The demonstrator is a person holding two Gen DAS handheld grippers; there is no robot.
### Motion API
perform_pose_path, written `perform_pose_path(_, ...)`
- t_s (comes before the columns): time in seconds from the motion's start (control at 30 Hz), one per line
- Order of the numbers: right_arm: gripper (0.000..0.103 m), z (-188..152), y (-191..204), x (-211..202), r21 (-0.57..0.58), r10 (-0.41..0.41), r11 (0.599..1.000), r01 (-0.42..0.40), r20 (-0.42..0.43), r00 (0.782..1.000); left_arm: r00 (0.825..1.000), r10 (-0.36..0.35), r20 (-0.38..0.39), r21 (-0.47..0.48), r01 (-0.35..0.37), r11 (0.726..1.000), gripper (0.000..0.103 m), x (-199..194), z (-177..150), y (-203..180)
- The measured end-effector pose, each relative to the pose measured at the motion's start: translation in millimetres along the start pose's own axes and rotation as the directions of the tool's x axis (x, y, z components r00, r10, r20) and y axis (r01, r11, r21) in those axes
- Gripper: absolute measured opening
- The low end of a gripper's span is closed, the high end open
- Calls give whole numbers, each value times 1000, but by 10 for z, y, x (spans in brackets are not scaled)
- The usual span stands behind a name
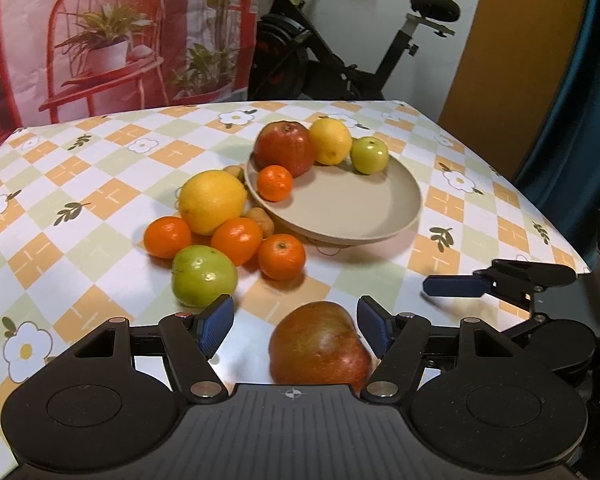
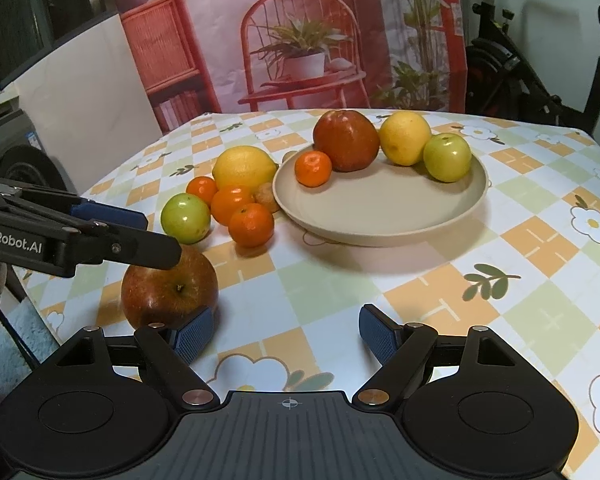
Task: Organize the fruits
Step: 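Move the left tool to the large red apple on the tablecloth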
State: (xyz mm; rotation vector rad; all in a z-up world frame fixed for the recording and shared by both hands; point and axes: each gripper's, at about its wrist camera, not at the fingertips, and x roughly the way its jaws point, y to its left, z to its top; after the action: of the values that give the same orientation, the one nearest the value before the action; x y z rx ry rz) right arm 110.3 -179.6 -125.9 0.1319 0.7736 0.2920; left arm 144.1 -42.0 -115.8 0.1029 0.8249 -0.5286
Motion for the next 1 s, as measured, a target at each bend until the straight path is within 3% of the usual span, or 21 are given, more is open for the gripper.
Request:
perform_pose_path(0.47,77,12,43,35,-16,28,999,-29,-12,1000,998,51,-20,-124,-53,991,73,-48,-54,304)
perform_pose_path(0.83,77,45,281,160,-113,126,984,-136,-95,988,999,31,-11,-200,-33,979,74,-136,-144,555)
perform_pose_path(1.0,77,84,371,233,-147,164,972,-183,-127,978,1000,-14,-15,-219,10,976,75,-104,-161,580)
